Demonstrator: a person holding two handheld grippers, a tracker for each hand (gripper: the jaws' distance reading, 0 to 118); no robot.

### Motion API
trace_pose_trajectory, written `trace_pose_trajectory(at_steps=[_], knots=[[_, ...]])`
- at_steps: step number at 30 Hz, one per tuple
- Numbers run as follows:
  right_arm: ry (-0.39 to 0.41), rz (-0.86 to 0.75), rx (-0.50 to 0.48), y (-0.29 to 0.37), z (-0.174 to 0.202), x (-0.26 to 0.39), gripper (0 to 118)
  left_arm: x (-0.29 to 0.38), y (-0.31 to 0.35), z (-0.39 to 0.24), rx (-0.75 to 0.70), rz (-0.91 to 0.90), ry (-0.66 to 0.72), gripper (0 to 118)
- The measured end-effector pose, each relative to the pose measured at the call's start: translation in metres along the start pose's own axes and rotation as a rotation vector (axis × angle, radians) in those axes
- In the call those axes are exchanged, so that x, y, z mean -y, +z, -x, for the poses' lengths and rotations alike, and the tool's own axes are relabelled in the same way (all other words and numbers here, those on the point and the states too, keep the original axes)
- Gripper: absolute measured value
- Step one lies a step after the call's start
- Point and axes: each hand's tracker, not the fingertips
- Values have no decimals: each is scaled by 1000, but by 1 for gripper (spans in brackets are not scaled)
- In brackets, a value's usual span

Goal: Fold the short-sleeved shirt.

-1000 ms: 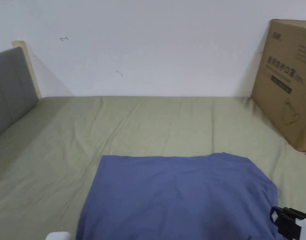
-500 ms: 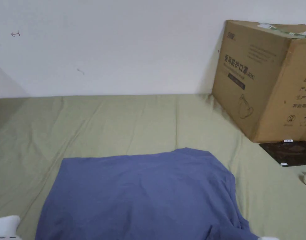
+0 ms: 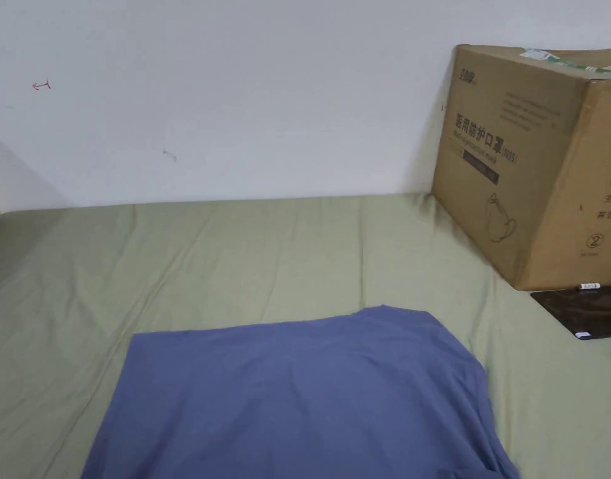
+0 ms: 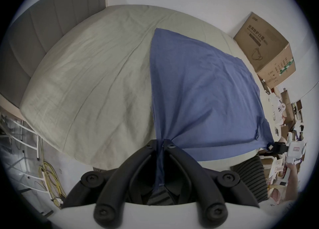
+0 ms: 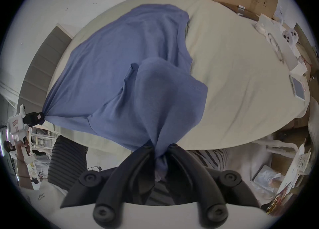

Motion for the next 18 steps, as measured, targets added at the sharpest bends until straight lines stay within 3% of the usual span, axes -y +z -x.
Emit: trace_pose_trajectory(at_steps=[2,6,9,12,18], knots=[[4,-30,17,18,-1,2,9,3,6,0,9,16,-18,6],[-51,-105,-46,50,3,-6,9,-9,15,-8,0,14,-38,6],[-36,-120,-46,59,13,-35,9,-45,11,-7,33,-3,1,6],[-23,-138,-52,50,22,-87,9,-96,-10,-9,41,-9,26,6],[-95,-181,-60,-15,23,-204,9,-187,-86,-9,94,19,127,6]])
